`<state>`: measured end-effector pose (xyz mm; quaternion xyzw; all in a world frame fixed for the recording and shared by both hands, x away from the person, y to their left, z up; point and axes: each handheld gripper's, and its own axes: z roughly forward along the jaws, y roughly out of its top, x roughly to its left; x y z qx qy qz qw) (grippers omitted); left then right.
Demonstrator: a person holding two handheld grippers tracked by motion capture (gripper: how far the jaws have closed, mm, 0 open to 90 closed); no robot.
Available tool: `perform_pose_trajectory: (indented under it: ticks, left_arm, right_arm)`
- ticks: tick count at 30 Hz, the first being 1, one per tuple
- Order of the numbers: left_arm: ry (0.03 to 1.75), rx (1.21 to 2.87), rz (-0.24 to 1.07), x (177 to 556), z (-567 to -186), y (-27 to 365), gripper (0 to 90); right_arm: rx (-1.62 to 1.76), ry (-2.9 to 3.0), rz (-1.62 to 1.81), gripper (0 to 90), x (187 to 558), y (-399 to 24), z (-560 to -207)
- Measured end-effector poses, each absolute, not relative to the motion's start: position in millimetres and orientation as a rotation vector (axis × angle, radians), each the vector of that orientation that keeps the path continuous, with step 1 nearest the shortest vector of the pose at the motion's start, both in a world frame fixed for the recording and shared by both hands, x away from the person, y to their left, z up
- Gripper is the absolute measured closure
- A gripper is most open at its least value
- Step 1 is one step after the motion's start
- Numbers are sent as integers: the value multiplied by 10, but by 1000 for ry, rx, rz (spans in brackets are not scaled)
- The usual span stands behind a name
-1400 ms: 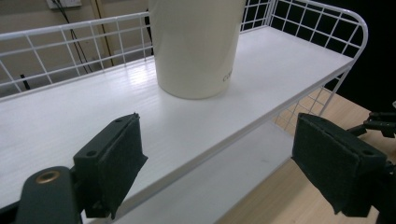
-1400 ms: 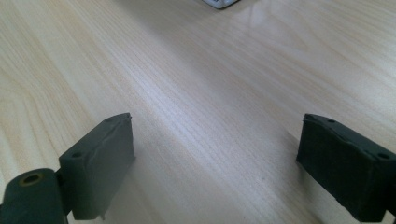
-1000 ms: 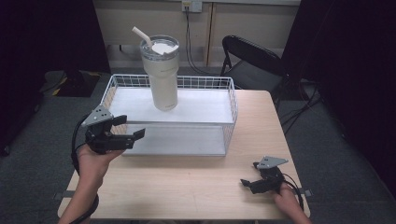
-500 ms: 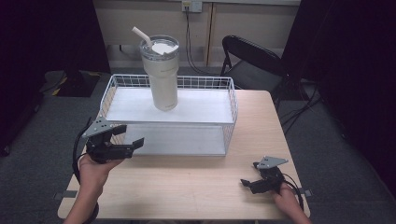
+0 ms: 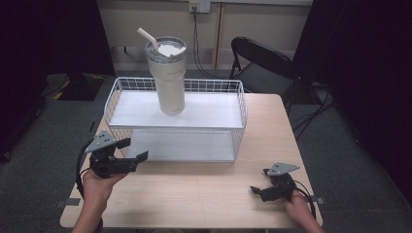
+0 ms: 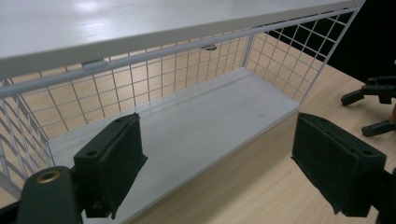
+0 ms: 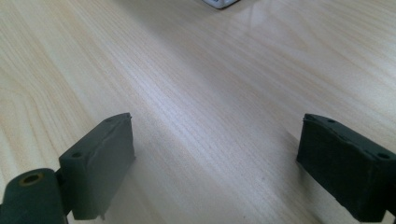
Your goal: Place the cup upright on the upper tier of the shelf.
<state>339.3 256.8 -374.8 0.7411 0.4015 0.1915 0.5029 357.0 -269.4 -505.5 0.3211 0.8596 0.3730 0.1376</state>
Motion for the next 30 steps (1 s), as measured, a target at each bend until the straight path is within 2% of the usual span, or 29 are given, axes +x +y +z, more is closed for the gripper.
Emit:
perform_pose_trajectory:
  ticks: [30]
  left_arm:
    - [999,1805,432,3357,-4318,2570,160]
  right_arm:
    - [929,2487,1079,101,3570,-2694,-5056]
